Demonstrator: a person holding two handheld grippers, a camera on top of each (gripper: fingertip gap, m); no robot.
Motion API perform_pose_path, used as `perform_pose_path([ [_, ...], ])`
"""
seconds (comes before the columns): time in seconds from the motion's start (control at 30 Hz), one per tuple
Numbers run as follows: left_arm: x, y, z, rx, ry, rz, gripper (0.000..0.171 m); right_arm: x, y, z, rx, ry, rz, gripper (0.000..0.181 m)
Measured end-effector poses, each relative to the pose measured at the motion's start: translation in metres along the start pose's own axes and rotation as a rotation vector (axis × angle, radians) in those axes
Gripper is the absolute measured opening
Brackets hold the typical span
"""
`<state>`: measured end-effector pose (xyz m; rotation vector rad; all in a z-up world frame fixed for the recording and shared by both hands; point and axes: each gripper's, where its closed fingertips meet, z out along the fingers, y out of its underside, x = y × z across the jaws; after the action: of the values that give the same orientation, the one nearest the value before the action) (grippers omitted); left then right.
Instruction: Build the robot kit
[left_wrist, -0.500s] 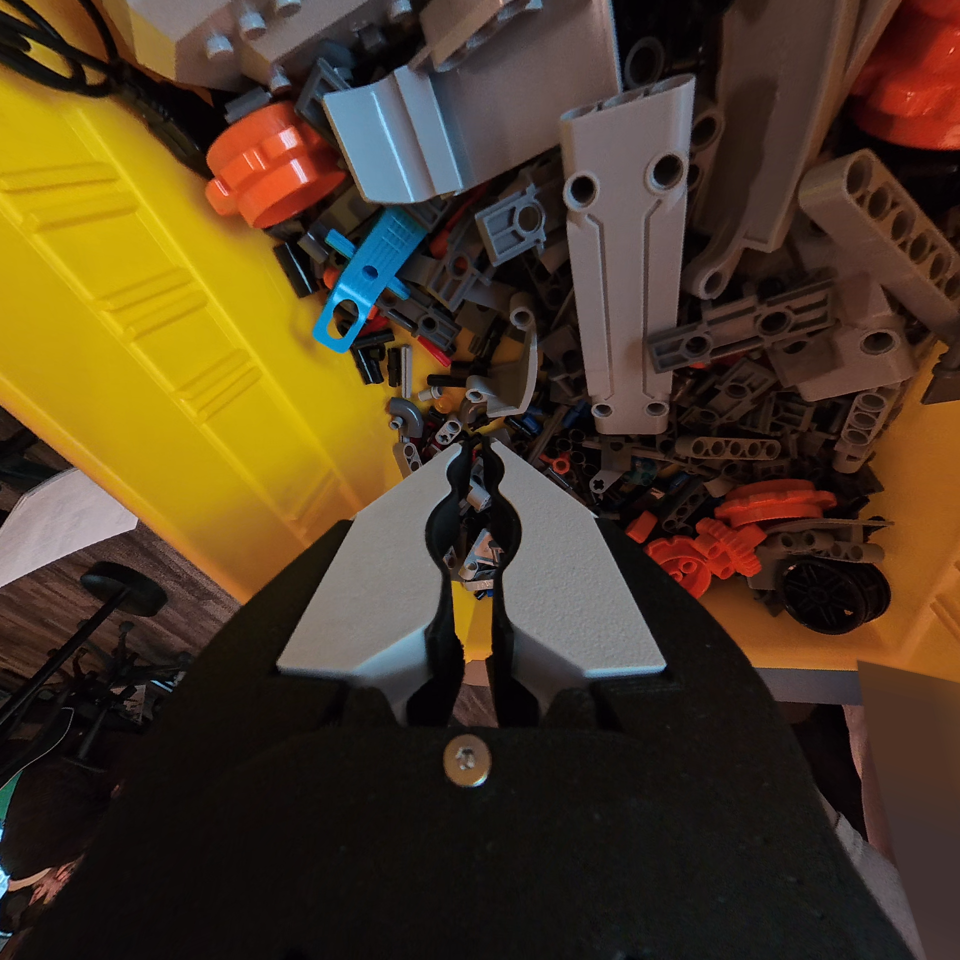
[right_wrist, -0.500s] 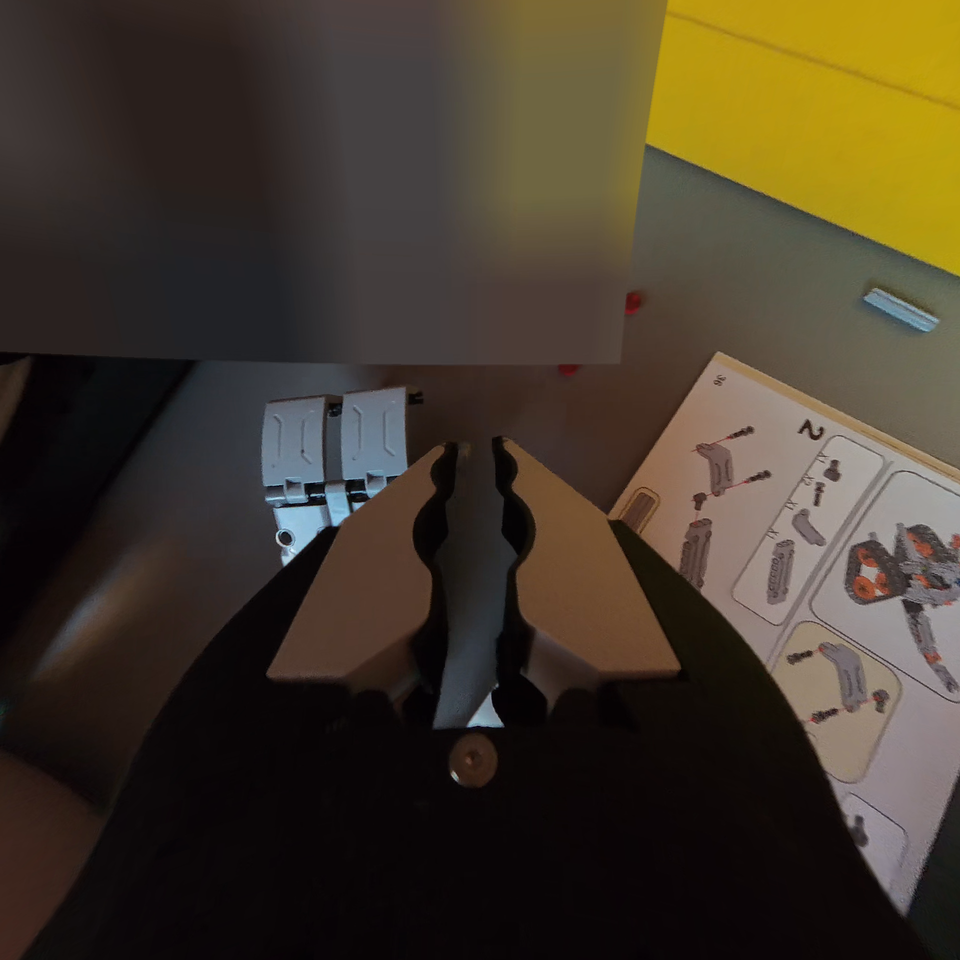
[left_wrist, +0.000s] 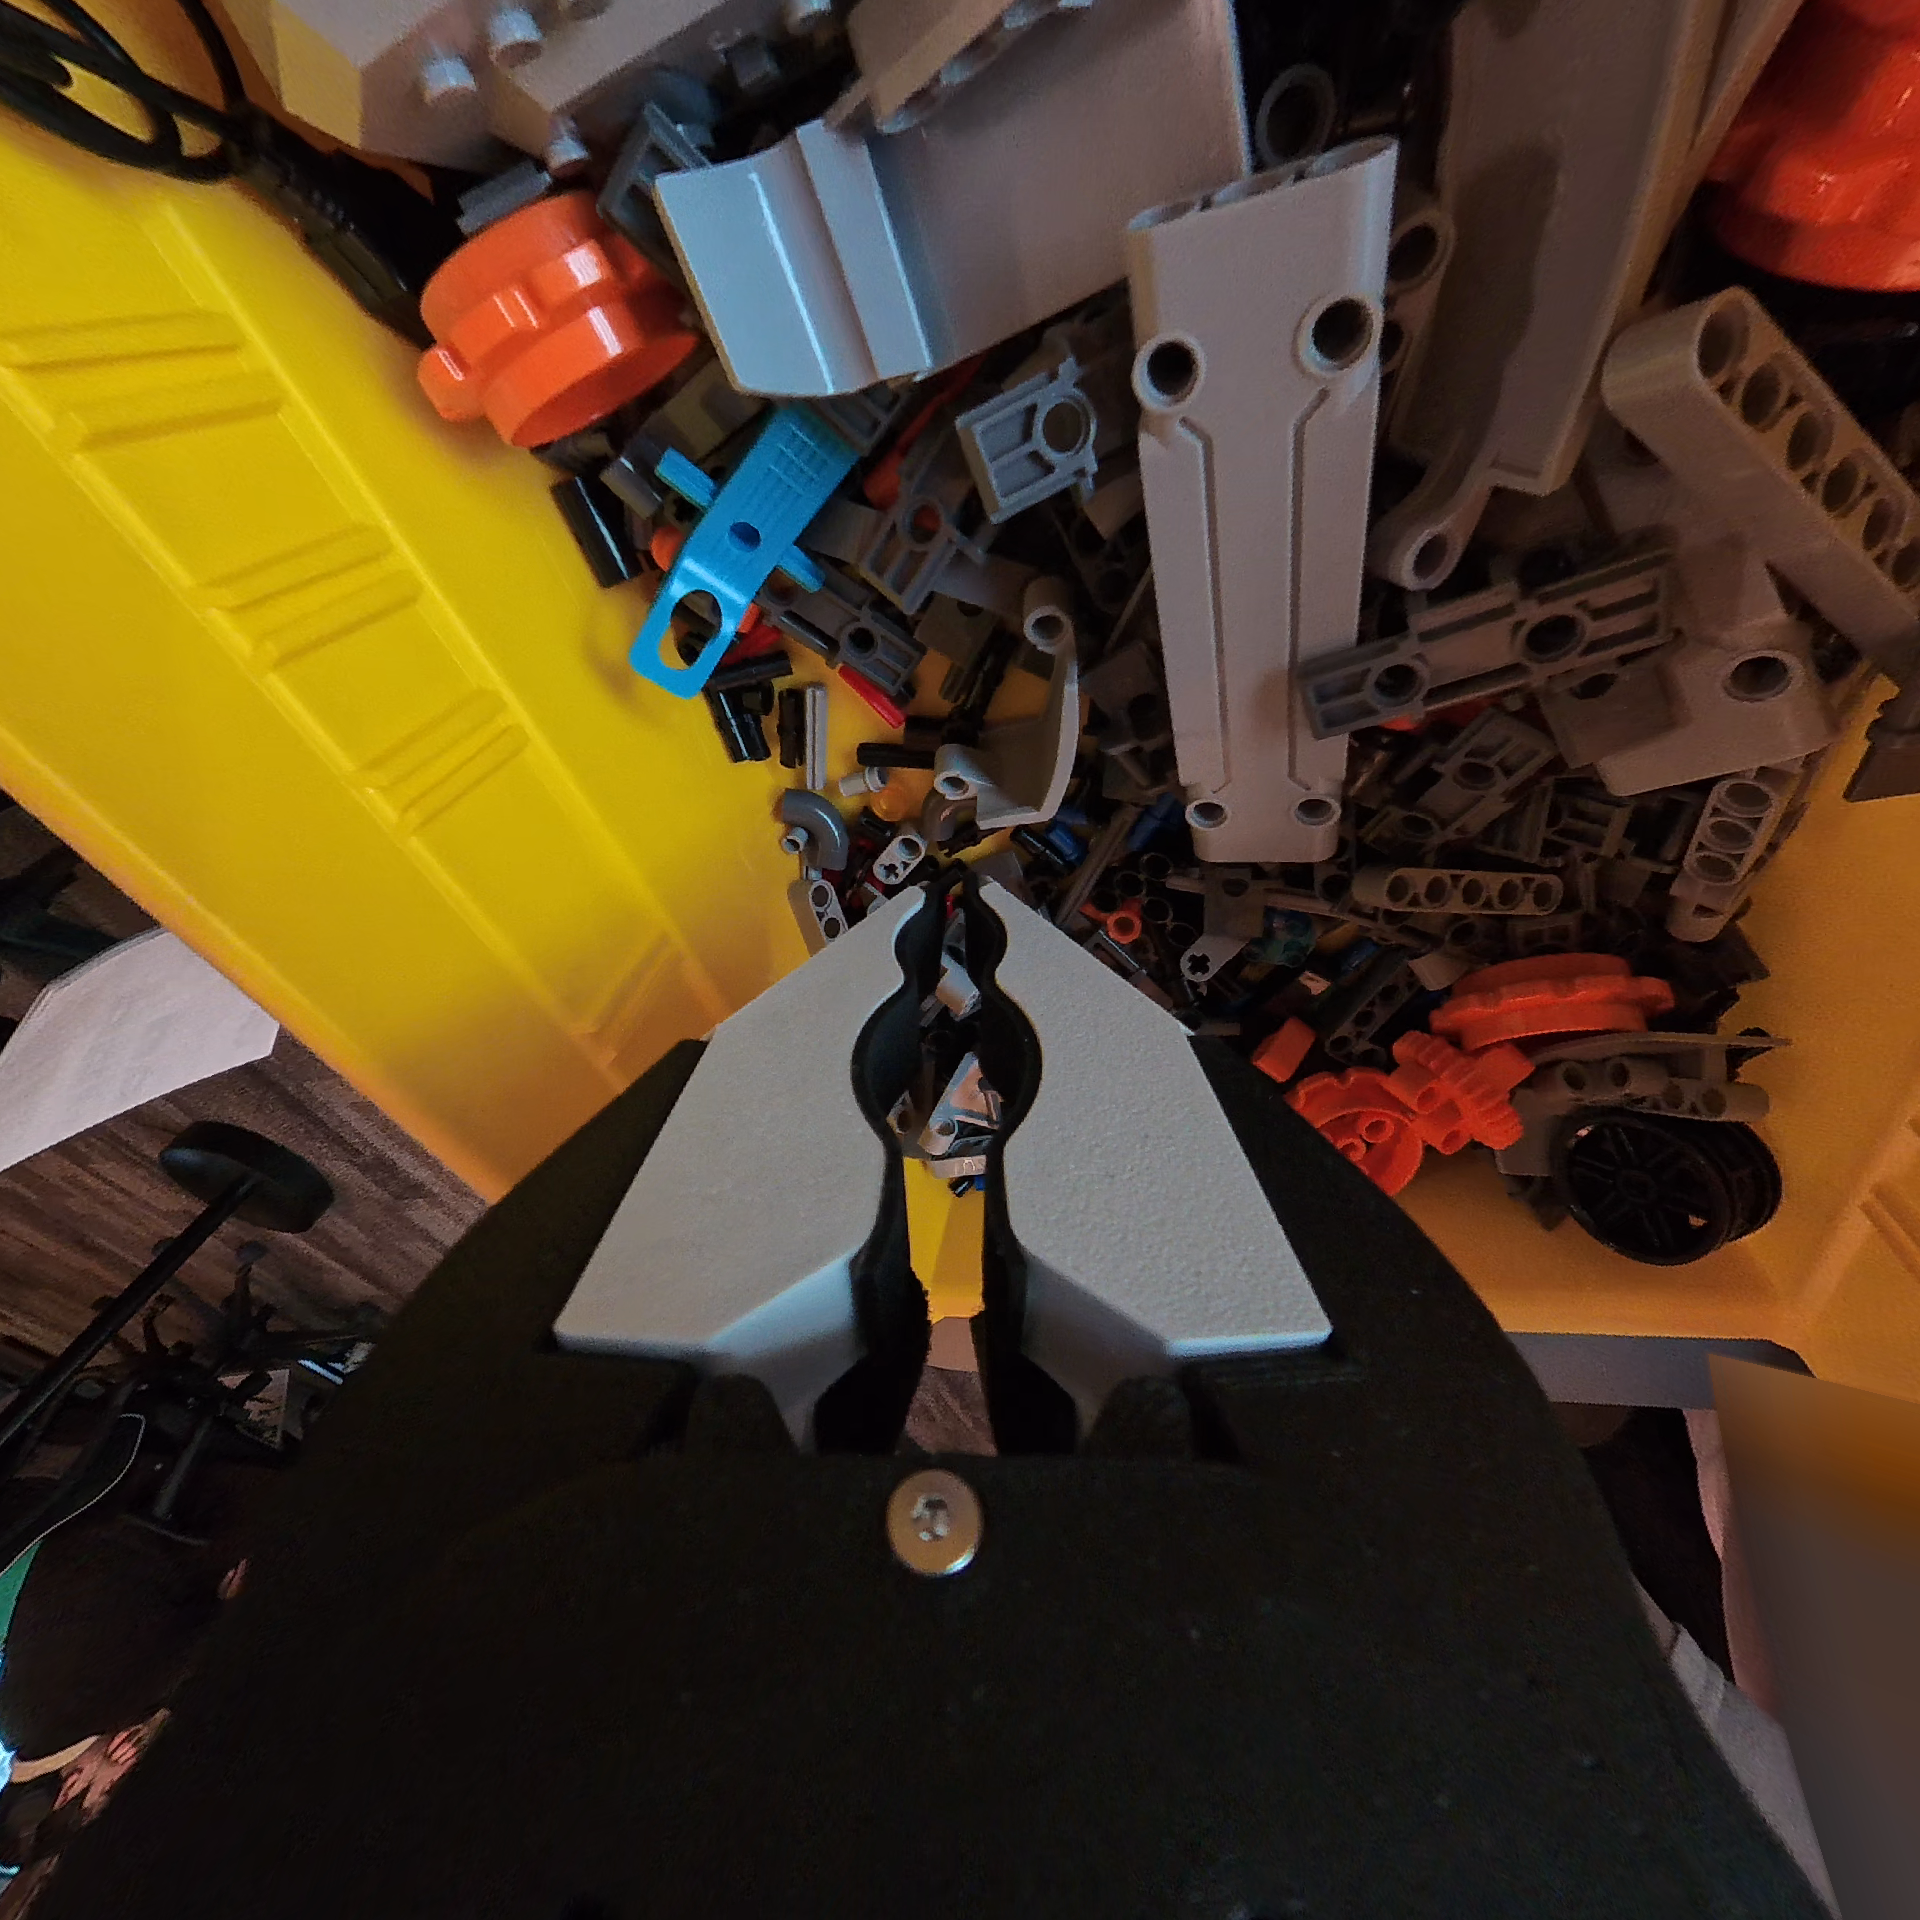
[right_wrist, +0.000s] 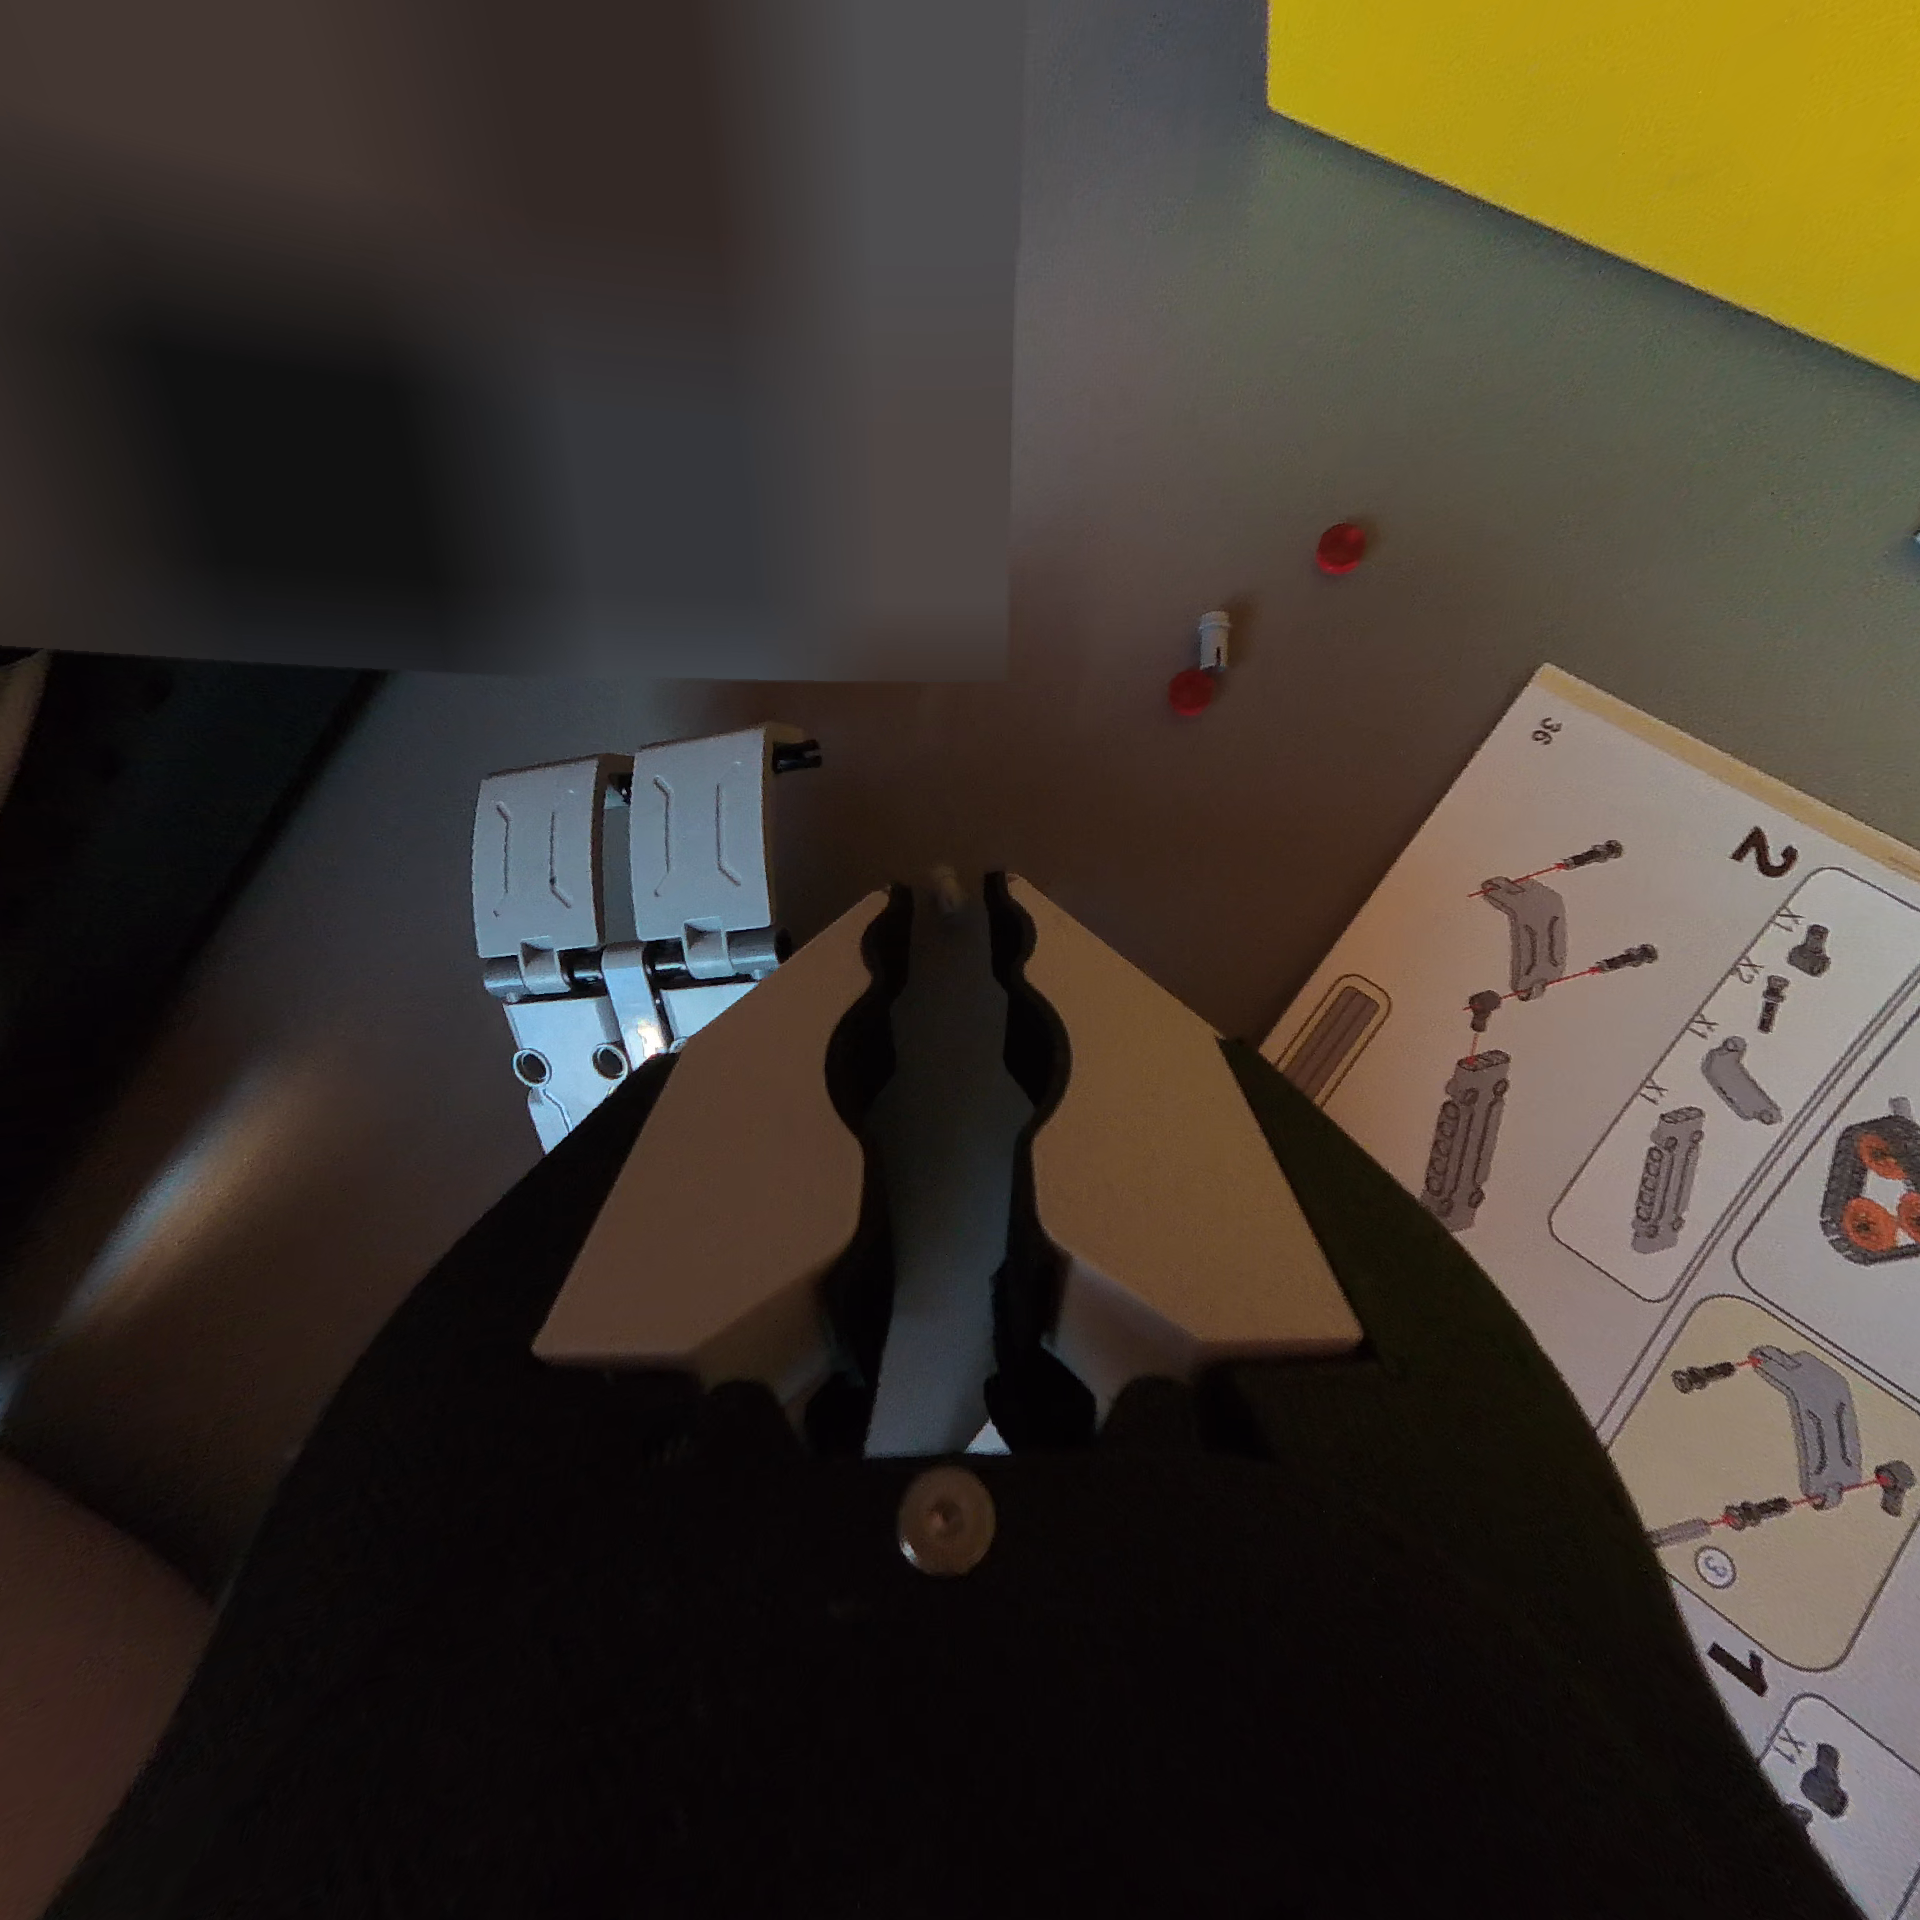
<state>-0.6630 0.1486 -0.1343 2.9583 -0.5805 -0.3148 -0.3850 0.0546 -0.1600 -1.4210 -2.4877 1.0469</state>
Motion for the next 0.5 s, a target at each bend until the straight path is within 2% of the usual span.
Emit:
perform_pose_path([
  [0.1, 0.0, 0.0, 0.0, 0.001, -0.001, 0.0, 0.001, -0.001, 0.0, 0.002, 0.0, -0.003, -0.003, 0.013],
  [0.13, 0.0, 0.0, 0.0, 0.001, -0.001, 0.0, 0.001, 0.0, 0.001, 0.003, -0.009, 0.0, -0.006, 0.006],
  [0.4, 0.0, 0.001, -0.001, 0.0, -0.003, 0.001, 0.001, 0.003, -0.007, -0.001, 0.008, 0.041, -0.04, 0.005],
  [0.5, 0.0, 0.001, -0.001, 0.002, -0.005, 0.0, 0.001, 0.027, -0.028, -0.005, 0.09, 0.179, -0.058, 0.005],
])
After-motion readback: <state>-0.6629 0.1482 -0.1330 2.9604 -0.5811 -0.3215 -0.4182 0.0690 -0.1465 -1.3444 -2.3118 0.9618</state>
